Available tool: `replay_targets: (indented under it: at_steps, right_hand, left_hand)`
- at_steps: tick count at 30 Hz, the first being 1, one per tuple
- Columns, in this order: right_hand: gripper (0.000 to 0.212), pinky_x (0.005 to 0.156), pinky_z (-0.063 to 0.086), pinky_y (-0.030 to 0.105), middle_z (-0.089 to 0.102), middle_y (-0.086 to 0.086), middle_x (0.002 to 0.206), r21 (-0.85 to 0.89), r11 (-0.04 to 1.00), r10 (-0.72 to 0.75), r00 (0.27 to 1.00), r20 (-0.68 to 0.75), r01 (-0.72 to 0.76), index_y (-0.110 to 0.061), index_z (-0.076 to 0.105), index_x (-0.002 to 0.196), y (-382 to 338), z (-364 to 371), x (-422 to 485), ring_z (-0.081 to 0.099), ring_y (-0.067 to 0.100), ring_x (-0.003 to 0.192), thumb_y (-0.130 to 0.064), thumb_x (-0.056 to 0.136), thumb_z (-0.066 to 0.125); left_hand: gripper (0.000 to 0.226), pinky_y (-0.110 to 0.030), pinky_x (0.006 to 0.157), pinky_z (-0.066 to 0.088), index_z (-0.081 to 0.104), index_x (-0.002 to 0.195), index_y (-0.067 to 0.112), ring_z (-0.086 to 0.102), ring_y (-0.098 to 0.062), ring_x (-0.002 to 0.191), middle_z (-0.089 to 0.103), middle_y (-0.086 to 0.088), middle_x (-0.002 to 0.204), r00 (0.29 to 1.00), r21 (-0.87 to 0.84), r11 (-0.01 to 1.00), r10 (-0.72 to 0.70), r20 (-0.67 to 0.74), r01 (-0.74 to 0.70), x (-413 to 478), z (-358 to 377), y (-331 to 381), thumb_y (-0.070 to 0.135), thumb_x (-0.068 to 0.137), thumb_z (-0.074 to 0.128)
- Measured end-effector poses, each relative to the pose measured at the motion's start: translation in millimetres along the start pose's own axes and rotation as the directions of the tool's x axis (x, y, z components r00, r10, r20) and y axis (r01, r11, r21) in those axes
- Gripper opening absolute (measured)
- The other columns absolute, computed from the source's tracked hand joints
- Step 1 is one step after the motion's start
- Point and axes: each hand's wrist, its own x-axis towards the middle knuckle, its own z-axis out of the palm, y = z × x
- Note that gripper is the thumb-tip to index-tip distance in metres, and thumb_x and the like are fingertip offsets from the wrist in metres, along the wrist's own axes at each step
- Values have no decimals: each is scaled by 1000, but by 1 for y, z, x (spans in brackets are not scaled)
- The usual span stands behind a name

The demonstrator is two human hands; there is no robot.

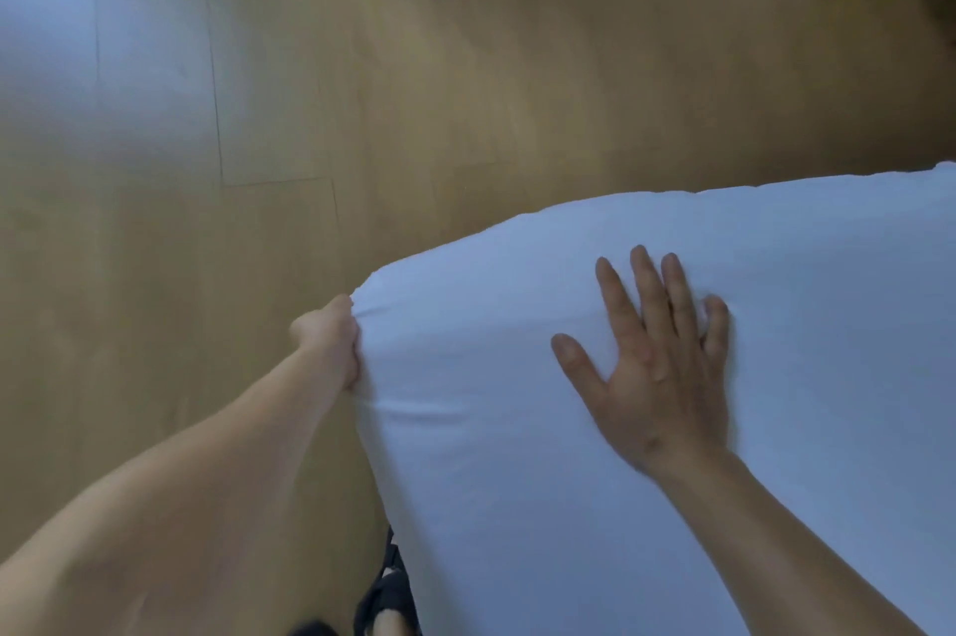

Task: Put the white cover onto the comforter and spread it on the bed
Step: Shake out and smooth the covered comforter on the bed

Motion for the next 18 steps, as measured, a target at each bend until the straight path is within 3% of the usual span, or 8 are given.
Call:
replay_targets:
  at_steps: [3, 6, 9, 11, 12, 14, 16, 18]
  right_hand:
    - [80, 119, 8, 54, 18, 3, 165, -14, 1000, -12, 1000, 14, 12, -26, 27, 157, -2, -1, 2, 5, 22, 154, -72, 91, 20]
    - [79, 119, 7, 53, 19, 5, 165, 15, 1000, -6, 1000, -3, 6, -25, 28, 156, 2, -4, 8, 6, 24, 154, -70, 92, 22]
    - [78, 119, 9, 54, 21, 7, 164, 39, 999, 1, 1000, -18, 0, -23, 29, 156, 9, -4, 10, 10, 26, 153, -67, 92, 25]
    - [77, 119, 12, 56, 22, 8, 164, 59, 998, 8, 999, -32, -6, -22, 31, 155, 10, -4, 8, 12, 27, 153, -66, 93, 26]
    - [76, 118, 13, 56, 23, 9, 164, 71, 997, 10, 999, -41, -7, -21, 32, 155, 9, -5, 7, 14, 28, 153, -66, 93, 26]
    - [75, 118, 13, 57, 24, 8, 163, 95, 995, 29, 998, -63, -23, -20, 34, 155, 9, -7, 9, 16, 27, 152, -64, 94, 26]
    - [73, 118, 11, 57, 26, 9, 162, 119, 988, 113, 990, -90, -102, -20, 35, 153, 15, -10, 15, 18, 27, 152, -62, 95, 28]
    - [73, 118, 8, 57, 26, 9, 163, 114, 962, 259, 961, -98, -248, -20, 35, 153, 30, -14, 23, 16, 28, 152, -62, 94, 27]
  left_hand:
    - [17, -31, 86, 42, 57, 93, 8, 54, -24, 91, 58, -3, 100, 992, 66, 997, 54, -114, -47, 12, -5, 0, 25, 96, 57]
    - [26, -37, 95, 45, 58, 108, 5, 54, -30, 97, 58, -8, 109, 972, 312, 936, 208, -110, -164, 17, -5, 1, 28, 100, 49]
    - [37, -45, 103, 43, 50, 126, 1, 52, -39, 118, 56, -18, 128, 953, 695, 695, 300, -47, -185, 11, -1, 15, 28, 101, 42]
    - [43, -46, 109, 35, 43, 134, 3, 39, -37, 132, 46, -20, 139, 936, 833, 525, 352, -26, -174, -6, 14, 31, 28, 99, 43]
    - [47, -44, 111, 30, 41, 137, 4, 33, -34, 137, 41, -18, 144, 926, 858, 468, 376, 22, -211, -18, 29, 39, 30, 98, 43]
    - [52, -42, 111, 27, 44, 139, 8, 32, -30, 139, 41, -15, 146, 865, 828, 347, 409, 289, -441, -49, 67, 53, 38, 97, 41]
    - [48, -40, 105, 35, 58, 125, 12, 44, -31, 130, 52, -15, 138, 714, 669, 259, 341, 612, -697, -91, 110, 67, 44, 95, 38]
    - [41, -34, 97, 38, 60, 121, 14, 50, -29, 124, 57, -10, 133, 567, 518, 254, 186, 803, -817, -134, 145, 75, 42, 102, 37]
